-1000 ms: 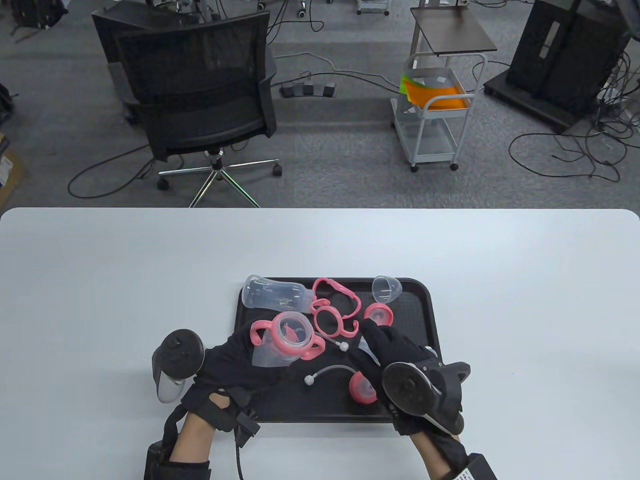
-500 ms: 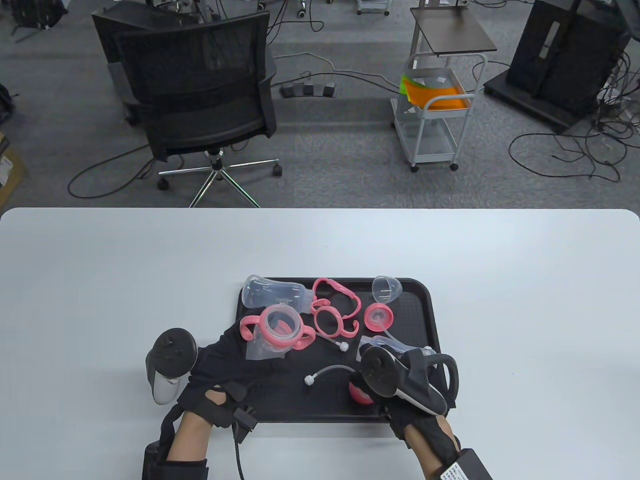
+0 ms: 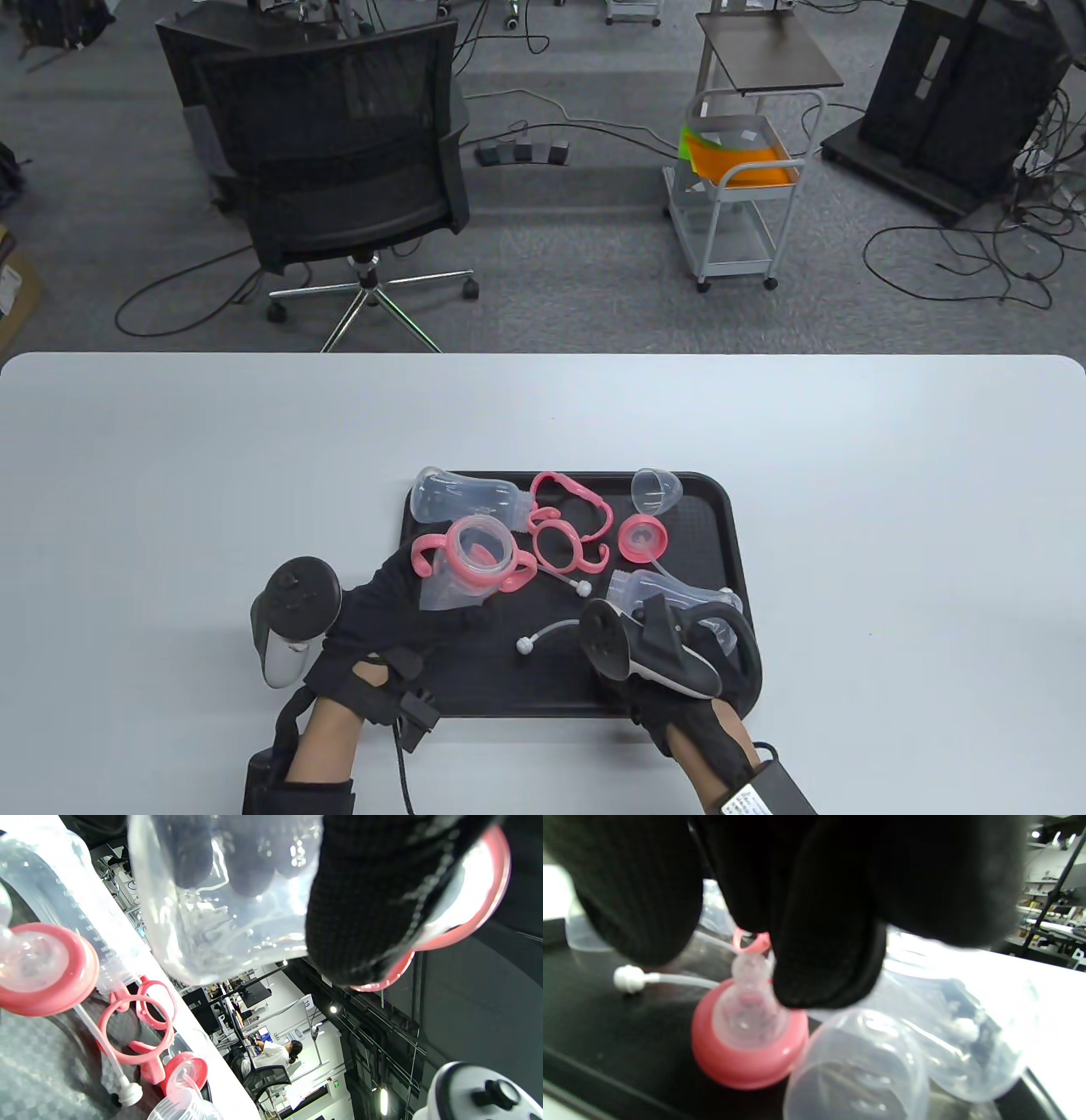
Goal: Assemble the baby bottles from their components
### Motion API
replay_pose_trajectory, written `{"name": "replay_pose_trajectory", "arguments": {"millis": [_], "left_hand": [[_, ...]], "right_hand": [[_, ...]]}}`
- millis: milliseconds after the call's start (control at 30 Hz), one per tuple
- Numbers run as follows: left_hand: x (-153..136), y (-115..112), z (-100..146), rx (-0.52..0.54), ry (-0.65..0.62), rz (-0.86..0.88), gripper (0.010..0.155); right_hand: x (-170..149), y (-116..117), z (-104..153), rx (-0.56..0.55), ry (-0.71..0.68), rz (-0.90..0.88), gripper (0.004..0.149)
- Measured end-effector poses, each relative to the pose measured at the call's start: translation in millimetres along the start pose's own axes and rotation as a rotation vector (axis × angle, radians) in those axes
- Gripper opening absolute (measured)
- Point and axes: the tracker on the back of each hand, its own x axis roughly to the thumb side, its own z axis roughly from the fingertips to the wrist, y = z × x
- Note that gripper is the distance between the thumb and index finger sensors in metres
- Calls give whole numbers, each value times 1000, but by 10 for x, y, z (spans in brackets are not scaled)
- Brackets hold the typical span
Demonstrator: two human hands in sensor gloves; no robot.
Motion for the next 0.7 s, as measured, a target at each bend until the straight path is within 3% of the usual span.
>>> {"name": "replay_pose_trajectory", "arguments": {"millis": [700], "left_hand": [[-11, -55, -20, -20, 6, -33, 96]], "right_hand": [[92, 142, -91, 35, 13, 92, 49]]}}
